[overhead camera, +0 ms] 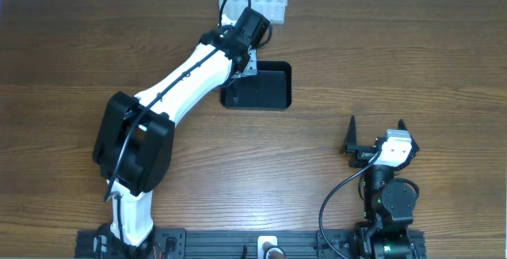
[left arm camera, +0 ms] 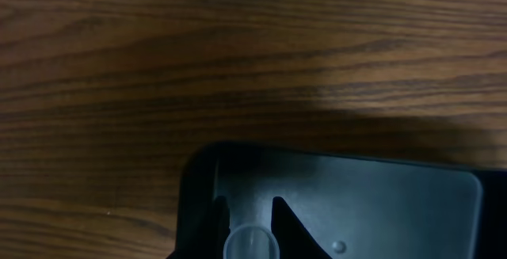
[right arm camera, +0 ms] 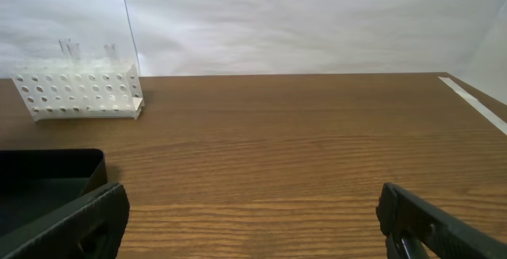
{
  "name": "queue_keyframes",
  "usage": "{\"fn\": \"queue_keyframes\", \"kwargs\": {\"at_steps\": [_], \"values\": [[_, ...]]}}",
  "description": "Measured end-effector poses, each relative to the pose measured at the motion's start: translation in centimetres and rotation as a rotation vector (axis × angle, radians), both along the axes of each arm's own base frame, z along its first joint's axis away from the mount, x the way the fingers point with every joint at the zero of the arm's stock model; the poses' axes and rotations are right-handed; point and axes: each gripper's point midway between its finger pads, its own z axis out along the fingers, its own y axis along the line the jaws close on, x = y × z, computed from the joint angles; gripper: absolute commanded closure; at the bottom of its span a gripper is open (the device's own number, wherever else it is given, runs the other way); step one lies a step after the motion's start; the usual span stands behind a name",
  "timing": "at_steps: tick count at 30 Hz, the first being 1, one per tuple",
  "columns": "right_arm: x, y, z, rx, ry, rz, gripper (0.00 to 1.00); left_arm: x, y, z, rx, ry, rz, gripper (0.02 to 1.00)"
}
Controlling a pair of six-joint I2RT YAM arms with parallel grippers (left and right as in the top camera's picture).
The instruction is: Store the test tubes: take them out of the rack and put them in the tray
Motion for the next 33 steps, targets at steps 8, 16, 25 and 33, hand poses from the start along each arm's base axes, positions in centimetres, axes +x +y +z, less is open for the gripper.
{"fn": "queue_keyframes", "kwargs": {"at_steps": [8, 16, 25, 33], "values": [[0.0, 0.0, 0.0, 0.000, 0.000, 0.000, 0.007, -0.1, 0.3, -2.4, 0.025, 0.042, 0.003, 0.829], [0.0, 0.0, 0.0, 0.000, 0.000, 0.000, 0.007, 0.2, 0.5, -2.3, 0.021, 0.034, 0.012, 0.807], [0.0, 0.0, 0.0, 0.000, 0.000, 0.000, 0.009, 0.5, 0.5, -2.8, 0.018, 0.029, 0.014, 0.746], [0.0, 0.0, 0.0, 0.000, 0.000, 0.000, 0.009, 0.5, 0.5, -2.2, 0.014, 0.023, 0.013, 0.643]]}}
